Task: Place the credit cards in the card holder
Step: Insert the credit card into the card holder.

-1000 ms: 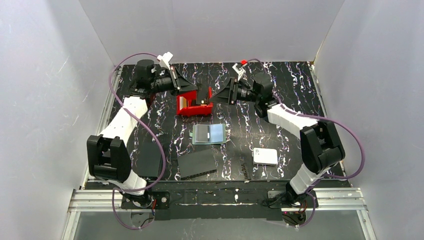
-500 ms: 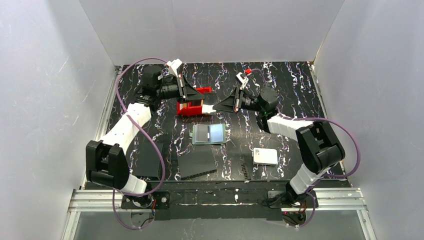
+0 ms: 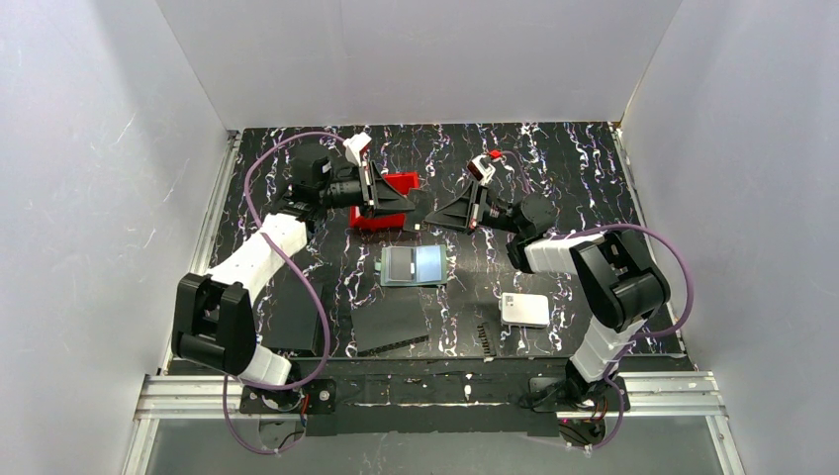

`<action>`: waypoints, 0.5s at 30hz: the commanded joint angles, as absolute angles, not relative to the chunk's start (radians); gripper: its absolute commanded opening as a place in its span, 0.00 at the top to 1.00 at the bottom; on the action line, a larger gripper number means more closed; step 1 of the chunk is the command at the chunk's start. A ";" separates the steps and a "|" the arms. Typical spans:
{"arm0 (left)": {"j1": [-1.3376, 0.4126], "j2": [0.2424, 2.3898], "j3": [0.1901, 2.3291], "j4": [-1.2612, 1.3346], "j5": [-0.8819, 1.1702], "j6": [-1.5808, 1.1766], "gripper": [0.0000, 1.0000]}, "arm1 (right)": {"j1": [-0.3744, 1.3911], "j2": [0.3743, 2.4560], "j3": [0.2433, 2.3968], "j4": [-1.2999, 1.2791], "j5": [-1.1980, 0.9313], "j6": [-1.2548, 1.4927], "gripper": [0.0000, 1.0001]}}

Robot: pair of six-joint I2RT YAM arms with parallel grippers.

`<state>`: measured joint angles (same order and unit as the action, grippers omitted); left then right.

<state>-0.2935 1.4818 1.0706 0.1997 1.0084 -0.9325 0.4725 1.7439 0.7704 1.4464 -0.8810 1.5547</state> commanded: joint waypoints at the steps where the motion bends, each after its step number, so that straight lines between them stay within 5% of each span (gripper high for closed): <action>1: -0.315 1.474 1.058 0.279 1.038 -0.969 0.96 | 0.466 1.738 0.761 1.582 -0.863 1.573 0.99; 3: -0.316 1.460 1.023 0.275 0.988 -0.954 1.00 | 0.452 1.725 0.755 1.441 -0.870 1.501 0.98; 6: -0.321 1.448 1.060 -0.134 0.752 -0.690 1.00 | 0.370 1.645 0.718 0.888 -0.820 1.174 0.56; 8: -0.322 1.449 1.051 -0.214 0.675 -0.608 1.00 | 0.350 1.624 0.749 0.627 -0.803 0.949 0.47; 10: -0.318 1.457 0.997 -0.170 0.686 -0.609 1.00 | 0.354 1.643 0.818 0.392 -0.795 0.770 0.46; 15: -0.322 1.537 0.945 -0.089 0.713 -0.625 1.00 | 0.368 1.750 0.899 0.309 -0.849 0.657 0.64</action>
